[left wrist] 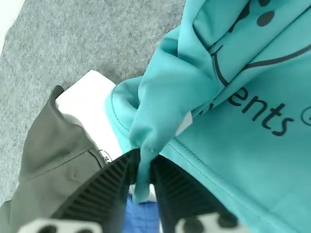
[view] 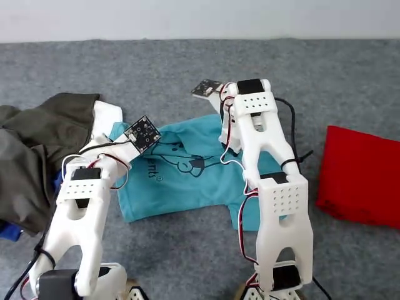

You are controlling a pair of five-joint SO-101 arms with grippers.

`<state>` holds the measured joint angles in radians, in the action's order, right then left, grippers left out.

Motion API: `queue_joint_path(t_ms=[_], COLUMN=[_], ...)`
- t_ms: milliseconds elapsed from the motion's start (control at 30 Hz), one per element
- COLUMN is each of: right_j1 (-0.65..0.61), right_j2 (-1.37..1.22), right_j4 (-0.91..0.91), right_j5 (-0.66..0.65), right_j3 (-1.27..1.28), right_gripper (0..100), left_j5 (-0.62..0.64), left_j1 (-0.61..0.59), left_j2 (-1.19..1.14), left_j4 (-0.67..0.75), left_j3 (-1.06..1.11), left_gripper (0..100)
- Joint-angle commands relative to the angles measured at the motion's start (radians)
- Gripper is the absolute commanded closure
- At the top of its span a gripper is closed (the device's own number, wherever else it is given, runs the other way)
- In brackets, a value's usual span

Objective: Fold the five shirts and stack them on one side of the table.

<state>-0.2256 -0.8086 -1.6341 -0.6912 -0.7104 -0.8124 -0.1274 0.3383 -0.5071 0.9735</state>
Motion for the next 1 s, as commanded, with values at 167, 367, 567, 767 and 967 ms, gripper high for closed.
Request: queue_joint_path(t_ms=[167, 367, 567, 767, 967], right_j1=[0.025, 0.091, 0.151, 0.154, 0.202], right_j2=[0.105, 0.217, 0.236, 0.249, 0.312], right_j4=[-0.007, 0.001, -0.008, 0.013, 0.024], right_j5=[-0.037, -0.038, -0.075, -0.098, -0.097], right_j3=[-0.112, -0.238, -0.367, -0.373, -0.554], right_gripper=[98.8, 98.8, 98.7, 98.7, 98.7], left_j5=[0.041, 0.247, 0.269, 0.269, 0.273], left_j1=[-0.005, -0.038, -0.018, 0.008, -0.008], left_j2=[0.009, 0.008, -0.003, -0.002, 0.008], left_j4=[0.005, 0.008, 0.006, 0.011, 0.005], left_j3=[-0.021, -0.188, -0.338, -0.363, -0.530], left_gripper=[99, 99, 99, 99, 99])
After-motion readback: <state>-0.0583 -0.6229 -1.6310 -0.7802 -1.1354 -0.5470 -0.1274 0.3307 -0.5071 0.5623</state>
